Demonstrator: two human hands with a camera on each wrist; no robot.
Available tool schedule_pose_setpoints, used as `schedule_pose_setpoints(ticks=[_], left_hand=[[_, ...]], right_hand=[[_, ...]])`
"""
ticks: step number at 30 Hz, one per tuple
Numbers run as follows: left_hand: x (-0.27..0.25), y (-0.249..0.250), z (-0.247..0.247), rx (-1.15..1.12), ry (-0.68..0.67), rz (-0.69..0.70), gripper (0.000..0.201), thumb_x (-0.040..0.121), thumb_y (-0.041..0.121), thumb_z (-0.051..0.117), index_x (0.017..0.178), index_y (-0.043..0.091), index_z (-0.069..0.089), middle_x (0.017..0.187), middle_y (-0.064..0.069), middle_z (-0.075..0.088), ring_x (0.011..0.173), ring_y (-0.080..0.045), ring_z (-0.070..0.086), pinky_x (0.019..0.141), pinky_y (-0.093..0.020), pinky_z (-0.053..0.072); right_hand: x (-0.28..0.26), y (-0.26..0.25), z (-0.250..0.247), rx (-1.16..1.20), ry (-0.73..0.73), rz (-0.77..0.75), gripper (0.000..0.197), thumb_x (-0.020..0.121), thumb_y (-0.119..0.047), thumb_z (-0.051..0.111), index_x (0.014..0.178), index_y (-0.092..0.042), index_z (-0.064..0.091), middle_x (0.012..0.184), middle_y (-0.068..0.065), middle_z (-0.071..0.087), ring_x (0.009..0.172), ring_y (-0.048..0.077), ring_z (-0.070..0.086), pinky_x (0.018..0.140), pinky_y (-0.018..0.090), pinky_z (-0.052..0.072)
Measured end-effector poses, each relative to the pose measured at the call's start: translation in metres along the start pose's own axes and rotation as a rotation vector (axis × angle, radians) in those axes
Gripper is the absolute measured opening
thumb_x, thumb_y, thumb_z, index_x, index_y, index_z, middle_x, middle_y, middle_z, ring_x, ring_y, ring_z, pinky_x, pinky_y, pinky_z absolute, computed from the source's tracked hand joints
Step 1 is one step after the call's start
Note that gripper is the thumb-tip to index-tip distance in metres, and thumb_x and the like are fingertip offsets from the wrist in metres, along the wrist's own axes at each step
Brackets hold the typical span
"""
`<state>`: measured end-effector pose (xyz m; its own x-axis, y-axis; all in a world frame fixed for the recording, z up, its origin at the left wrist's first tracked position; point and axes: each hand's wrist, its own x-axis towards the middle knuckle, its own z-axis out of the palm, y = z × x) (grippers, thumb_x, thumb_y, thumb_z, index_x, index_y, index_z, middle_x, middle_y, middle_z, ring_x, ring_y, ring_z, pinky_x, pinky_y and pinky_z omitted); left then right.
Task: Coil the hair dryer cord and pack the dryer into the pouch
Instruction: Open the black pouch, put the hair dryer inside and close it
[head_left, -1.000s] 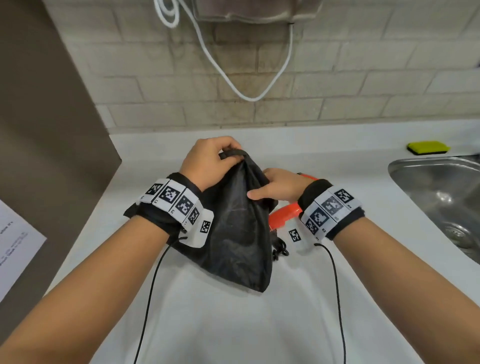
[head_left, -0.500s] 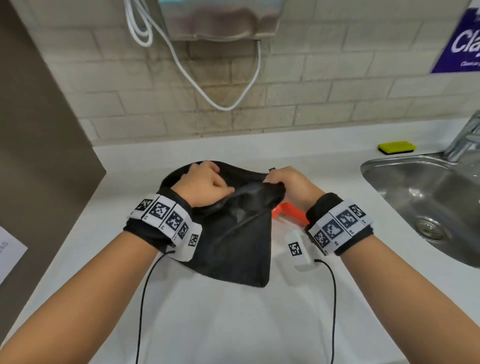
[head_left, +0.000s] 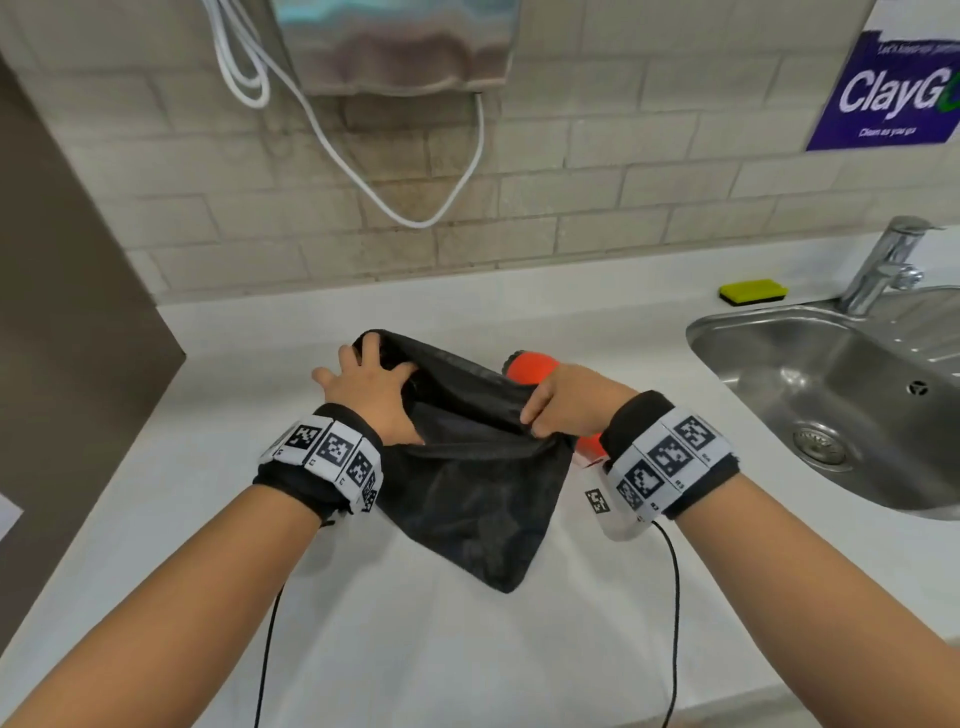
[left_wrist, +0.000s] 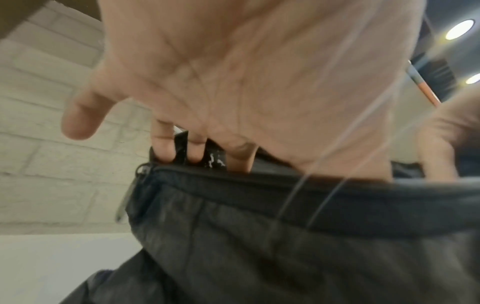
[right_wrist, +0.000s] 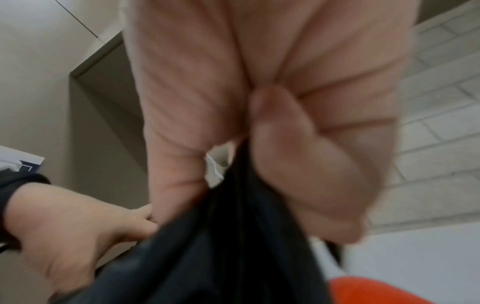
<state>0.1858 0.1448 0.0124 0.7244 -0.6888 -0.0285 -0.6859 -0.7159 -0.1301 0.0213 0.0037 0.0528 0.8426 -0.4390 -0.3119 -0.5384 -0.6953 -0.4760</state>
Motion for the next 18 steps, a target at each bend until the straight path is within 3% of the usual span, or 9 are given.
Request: schedule_pose_setpoints(ticks=[2, 4, 7, 10, 11, 13, 15, 16, 18], left_hand=[[-0.003, 0.002, 0.003, -0.003, 0.036, 0.028, 0.084, 0.058, 0.063, 0.070, 0.132, 0.042, 0.037, 0.139, -0.008, 0.017, 0.123, -0.034, 0.024, 0.099, -0.050, 0.030], [-0.007, 0.002, 0.006, -0.010, 0.081, 0.033, 0.076, 0.060, 0.055, 0.073, 0.129, 0.043, 0.042, 0.138, -0.009, 0.018, 0.121, -0.035, 0.025, 0.098, -0.047, 0.032], [-0.012, 0.000, 0.016, -0.183, 0.135, 0.041, 0.061, 0.069, 0.021, 0.073, 0.124, 0.030, 0.049, 0.141, -0.012, 0.014, 0.122, -0.038, 0.027, 0.096, -0.042, 0.041], [-0.015, -0.004, 0.021, -0.485, 0.153, 0.029, 0.050, 0.076, -0.006, 0.055, 0.121, 0.013, 0.050, 0.135, -0.015, 0.018, 0.101, -0.035, 0.049, 0.089, -0.033, 0.046], [-0.016, -0.005, 0.022, -0.539, 0.156, 0.000, 0.049, 0.077, -0.008, 0.052, 0.122, 0.011, 0.050, 0.131, -0.015, 0.021, 0.097, -0.033, 0.050, 0.090, -0.030, 0.045], [-0.016, -0.010, 0.022, -0.660, 0.144, -0.082, 0.048, 0.079, -0.006, 0.049, 0.125, 0.009, 0.049, 0.127, -0.016, 0.026, 0.104, -0.031, 0.048, 0.096, -0.023, 0.037], [-0.018, -0.017, 0.019, -0.769, 0.159, -0.164, 0.040, 0.083, 0.004, 0.053, 0.122, 0.011, 0.054, 0.127, -0.015, 0.030, 0.107, -0.027, 0.047, 0.095, -0.018, 0.031], [-0.019, -0.022, 0.017, -0.782, 0.188, -0.187, 0.033, 0.084, 0.012, 0.057, 0.117, 0.013, 0.058, 0.126, -0.014, 0.031, 0.106, -0.025, 0.046, 0.095, -0.017, 0.029], [-0.024, -0.032, 0.017, -0.722, 0.252, -0.193, 0.025, 0.083, 0.020, 0.064, 0.108, 0.016, 0.066, 0.124, -0.012, 0.031, 0.104, -0.023, 0.046, 0.099, -0.018, 0.030]], right_hand=[[-0.003, 0.000, 0.004, -0.059, -0.055, 0.042, 0.042, 0.087, -0.003, 0.043, 0.125, -0.016, 0.057, 0.133, 0.001, 0.052, 0.121, 0.024, 0.047, 0.101, 0.027, 0.038], [0.001, 0.004, 0.009, -0.063, -0.042, 0.026, 0.047, 0.087, 0.001, 0.036, 0.122, -0.019, 0.060, 0.133, 0.002, 0.051, 0.118, 0.024, 0.047, 0.102, 0.027, 0.038], [0.005, 0.007, 0.019, 0.076, 0.008, 0.003, 0.048, 0.082, 0.007, 0.035, 0.099, -0.021, 0.070, 0.109, 0.003, 0.057, 0.096, 0.023, 0.053, 0.089, 0.029, 0.048], [0.010, 0.006, 0.028, 0.211, -0.022, -0.018, 0.043, 0.079, 0.008, 0.034, 0.084, -0.021, 0.065, 0.093, 0.005, 0.056, 0.078, 0.024, 0.055, 0.068, 0.027, 0.051], [0.011, 0.003, 0.030, 0.259, -0.030, -0.020, 0.041, 0.079, 0.008, 0.033, 0.082, -0.020, 0.063, 0.090, 0.004, 0.055, 0.073, 0.023, 0.055, 0.062, 0.026, 0.052], [0.013, -0.003, 0.036, 0.337, -0.044, -0.023, 0.037, 0.080, 0.006, 0.035, 0.077, -0.018, 0.063, 0.085, 0.002, 0.055, 0.068, 0.021, 0.054, 0.053, 0.024, 0.050], [0.013, -0.012, 0.043, 0.375, -0.080, -0.004, 0.026, 0.084, -0.004, 0.044, 0.077, -0.018, 0.065, 0.077, -0.001, 0.056, 0.064, 0.017, 0.054, 0.050, 0.022, 0.045], [0.013, -0.016, 0.047, 0.390, -0.109, 0.006, 0.021, 0.087, -0.015, 0.049, 0.081, -0.016, 0.068, 0.077, 0.000, 0.059, 0.064, 0.016, 0.055, 0.052, 0.022, 0.044], [0.017, -0.021, 0.056, 0.291, -0.132, 0.000, 0.031, 0.092, -0.032, 0.047, 0.095, -0.013, 0.071, 0.091, 0.004, 0.065, 0.078, 0.020, 0.061, 0.065, 0.024, 0.048]])
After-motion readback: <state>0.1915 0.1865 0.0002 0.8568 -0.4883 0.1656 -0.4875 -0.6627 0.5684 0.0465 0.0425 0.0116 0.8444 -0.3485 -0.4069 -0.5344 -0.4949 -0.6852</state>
